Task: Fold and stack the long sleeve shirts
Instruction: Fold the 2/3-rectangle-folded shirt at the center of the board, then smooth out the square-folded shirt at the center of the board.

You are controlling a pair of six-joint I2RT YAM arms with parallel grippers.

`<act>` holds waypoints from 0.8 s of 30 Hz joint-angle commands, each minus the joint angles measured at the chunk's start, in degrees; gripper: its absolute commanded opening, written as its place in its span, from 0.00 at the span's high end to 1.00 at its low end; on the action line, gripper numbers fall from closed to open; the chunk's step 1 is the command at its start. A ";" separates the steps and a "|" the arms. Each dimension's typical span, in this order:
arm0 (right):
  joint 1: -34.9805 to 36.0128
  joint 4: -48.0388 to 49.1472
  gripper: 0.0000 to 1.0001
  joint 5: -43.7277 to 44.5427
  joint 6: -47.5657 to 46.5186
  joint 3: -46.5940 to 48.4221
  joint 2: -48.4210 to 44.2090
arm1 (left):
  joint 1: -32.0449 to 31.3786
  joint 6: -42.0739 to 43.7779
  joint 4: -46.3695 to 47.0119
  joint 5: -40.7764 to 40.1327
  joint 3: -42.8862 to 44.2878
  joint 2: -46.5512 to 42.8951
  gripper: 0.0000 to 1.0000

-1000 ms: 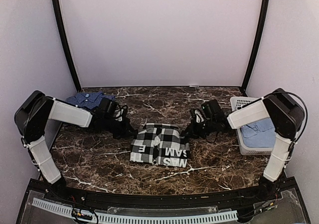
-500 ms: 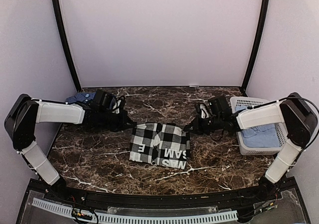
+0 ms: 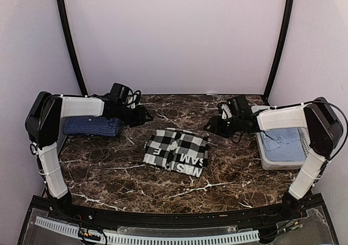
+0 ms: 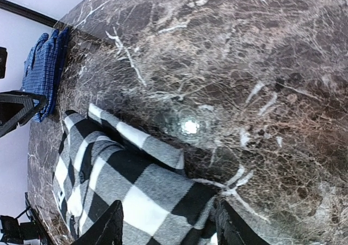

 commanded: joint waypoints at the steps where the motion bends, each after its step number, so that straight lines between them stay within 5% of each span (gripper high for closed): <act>1: 5.32 -5.93 0.45 6.91 -3.47 5.31 -3.68 | -0.17 1.60 -5.39 -1.77 0.78 -4.65 0.48; 12: 17.60 -12.63 0.59 9.17 -8.87 25.04 13.11 | -2.88 -3.55 -1.22 1.90 -14.62 -15.21 0.65; 24: 14.76 -17.06 0.60 11.80 -10.10 35.48 28.47 | -8.07 -5.86 4.25 4.39 -19.17 -12.28 0.68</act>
